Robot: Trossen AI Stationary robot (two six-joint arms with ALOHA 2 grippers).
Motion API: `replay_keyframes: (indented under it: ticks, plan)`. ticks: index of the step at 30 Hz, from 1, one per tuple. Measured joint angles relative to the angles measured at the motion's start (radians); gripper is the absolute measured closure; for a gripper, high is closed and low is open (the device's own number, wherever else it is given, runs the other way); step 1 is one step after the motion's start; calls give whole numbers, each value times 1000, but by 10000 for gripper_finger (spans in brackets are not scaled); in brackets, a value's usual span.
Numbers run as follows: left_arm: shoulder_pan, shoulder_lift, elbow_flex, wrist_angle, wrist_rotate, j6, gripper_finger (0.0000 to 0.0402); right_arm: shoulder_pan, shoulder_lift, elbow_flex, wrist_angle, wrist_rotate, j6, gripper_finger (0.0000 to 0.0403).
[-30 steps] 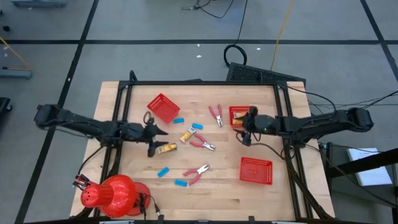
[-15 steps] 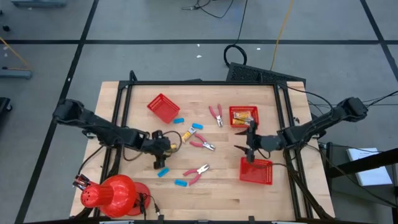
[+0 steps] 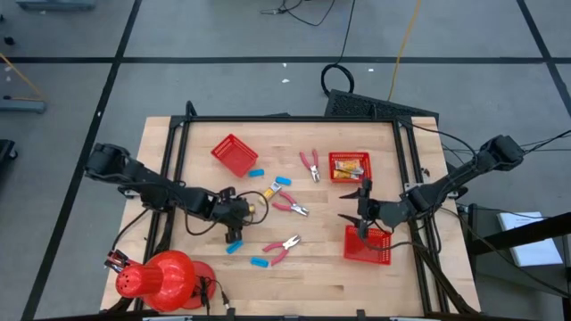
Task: Pick & Place School Supplies
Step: Put the yellow crayon box into the top right red bin
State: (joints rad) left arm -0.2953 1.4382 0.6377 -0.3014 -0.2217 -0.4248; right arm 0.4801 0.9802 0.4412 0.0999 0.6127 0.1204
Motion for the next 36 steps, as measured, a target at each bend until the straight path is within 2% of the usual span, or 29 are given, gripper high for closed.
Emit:
replay_keyframes:
  ticks: [6, 12, 25, 29, 35, 36]
  plan:
    - [-15, -12, 80, -139, -44, 4, 183, 0, 0, 0, -15, 17, -1, 154]
    - [-5, 10, 84, -195, -61, 0, 183, 0, 0, 0, -26, 19, -1, 154]
    - [23, 167, 90, -194, -62, -8, 173, 0, 0, 0, -31, 20, -1, 154]
    - [17, 165, 88, -192, -69, -30, 211, 0, 0, 0, -30, 20, 1, 154]
    - [-6, 149, 85, -199, -103, -26, 337, 0, 0, 0, -40, 20, 24, 164]
    - [-9, 146, 84, -203, -115, -27, 339, 0, 0, 0, -40, 20, 25, 168]
